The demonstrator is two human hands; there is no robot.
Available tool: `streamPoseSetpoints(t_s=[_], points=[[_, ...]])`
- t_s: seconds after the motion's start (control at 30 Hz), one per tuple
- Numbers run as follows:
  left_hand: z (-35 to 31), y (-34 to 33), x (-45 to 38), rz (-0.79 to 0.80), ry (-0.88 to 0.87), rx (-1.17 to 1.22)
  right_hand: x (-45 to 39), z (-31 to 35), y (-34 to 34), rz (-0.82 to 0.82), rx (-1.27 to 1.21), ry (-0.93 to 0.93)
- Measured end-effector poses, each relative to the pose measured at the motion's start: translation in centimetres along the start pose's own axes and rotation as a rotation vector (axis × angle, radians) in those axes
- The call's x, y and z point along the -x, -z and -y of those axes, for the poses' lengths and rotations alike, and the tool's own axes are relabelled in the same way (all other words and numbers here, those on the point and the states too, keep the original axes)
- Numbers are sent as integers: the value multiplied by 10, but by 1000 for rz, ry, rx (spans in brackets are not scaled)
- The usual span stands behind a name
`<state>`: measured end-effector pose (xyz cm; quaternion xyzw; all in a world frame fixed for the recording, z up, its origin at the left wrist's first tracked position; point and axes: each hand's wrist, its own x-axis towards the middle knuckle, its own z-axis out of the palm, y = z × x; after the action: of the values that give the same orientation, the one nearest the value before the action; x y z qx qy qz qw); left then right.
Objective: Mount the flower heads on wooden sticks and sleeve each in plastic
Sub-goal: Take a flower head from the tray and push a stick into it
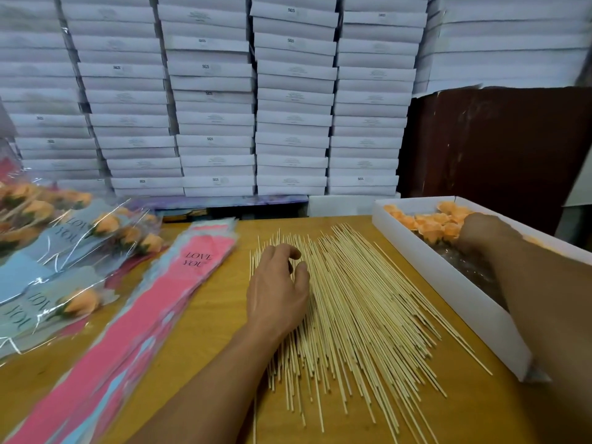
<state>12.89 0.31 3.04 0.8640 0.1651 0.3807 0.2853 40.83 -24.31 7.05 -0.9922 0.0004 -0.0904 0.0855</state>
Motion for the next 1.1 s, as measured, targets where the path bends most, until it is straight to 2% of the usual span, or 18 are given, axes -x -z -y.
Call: streamPoseSetpoints(t_s=[0.2, 0.37, 0.47, 0.6, 0.77, 0.83, 0.9, 0.97, 1.03, 1.1], points=[[1, 0, 1, 1, -20, 15, 9, 7, 33, -122, -148, -32], [-1, 1, 0, 7, -6, 84, 68, 50, 77, -108, -373, 212], [-3, 3, 0, 23, -20, 155, 121, 83, 78, 42, -480, 390], [-4, 3, 1, 84, -36, 250, 168, 122, 55, 208, -450, 580], [2, 2, 1, 155, -48, 323, 186, 145, 25, 293, -553, 646], [4, 1, 0, 136, -20, 287, 185, 142, 14, 411, -696, 664], [4, 0, -1, 99, 48, 295, 181, 135, 9, 550, -905, 603], [3, -1, -4, 80, 148, 347, 177, 129, 4, 490, -985, 514], [1, -1, -6, 82, 237, 424, 175, 128, -1, 271, -749, 513], [1, 2, -6, 88, 299, 513, 180, 129, -6, 183, -492, 556]])
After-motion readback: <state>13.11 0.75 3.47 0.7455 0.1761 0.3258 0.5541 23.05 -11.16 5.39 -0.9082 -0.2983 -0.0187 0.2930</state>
